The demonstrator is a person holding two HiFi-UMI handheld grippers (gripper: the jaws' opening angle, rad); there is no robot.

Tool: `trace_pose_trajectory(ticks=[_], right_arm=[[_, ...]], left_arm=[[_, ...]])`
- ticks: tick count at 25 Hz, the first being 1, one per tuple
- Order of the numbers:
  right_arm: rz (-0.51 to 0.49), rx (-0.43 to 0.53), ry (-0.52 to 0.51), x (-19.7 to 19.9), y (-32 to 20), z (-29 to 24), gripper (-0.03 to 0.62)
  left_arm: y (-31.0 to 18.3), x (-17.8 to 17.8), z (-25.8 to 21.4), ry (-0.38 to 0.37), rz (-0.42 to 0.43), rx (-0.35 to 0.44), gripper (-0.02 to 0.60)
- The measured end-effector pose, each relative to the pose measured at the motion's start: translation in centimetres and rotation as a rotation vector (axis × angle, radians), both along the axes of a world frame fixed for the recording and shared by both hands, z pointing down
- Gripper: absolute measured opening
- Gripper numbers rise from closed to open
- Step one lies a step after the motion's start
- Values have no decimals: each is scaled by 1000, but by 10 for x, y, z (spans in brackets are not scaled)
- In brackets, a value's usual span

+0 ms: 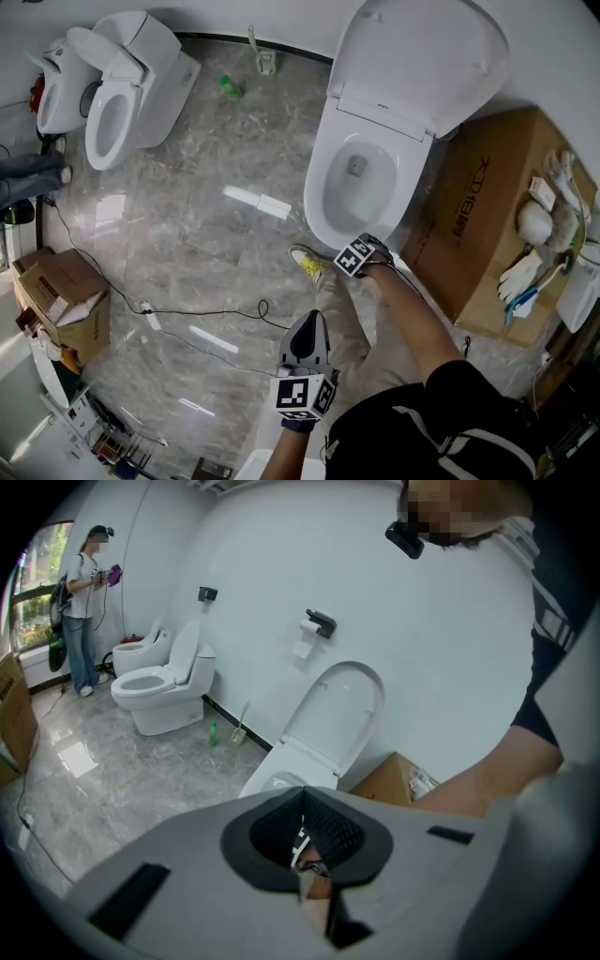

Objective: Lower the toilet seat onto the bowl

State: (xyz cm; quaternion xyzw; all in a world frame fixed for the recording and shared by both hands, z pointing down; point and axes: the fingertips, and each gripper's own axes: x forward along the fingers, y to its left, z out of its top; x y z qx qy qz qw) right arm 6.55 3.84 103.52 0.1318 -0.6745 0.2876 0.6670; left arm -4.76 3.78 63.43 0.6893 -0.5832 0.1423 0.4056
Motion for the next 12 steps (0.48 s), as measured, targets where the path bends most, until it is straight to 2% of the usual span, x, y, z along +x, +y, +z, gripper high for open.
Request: trace_pose_trajectory(ticks=[3, 10, 11, 12], right_arm=[[0, 11, 12, 4, -4, 4, 133], [3, 28, -5, 5, -9, 6, 137], [8, 37, -1, 7, -11, 5, 124], [14, 47, 5, 10, -13, 2, 48]], left_arm=[[2, 3, 4, 7, 0, -10, 12], [5, 11, 16, 20, 11, -28, 12], [3, 12, 15, 17, 15, -25, 12], [0, 12, 12, 13, 19, -18, 12]])
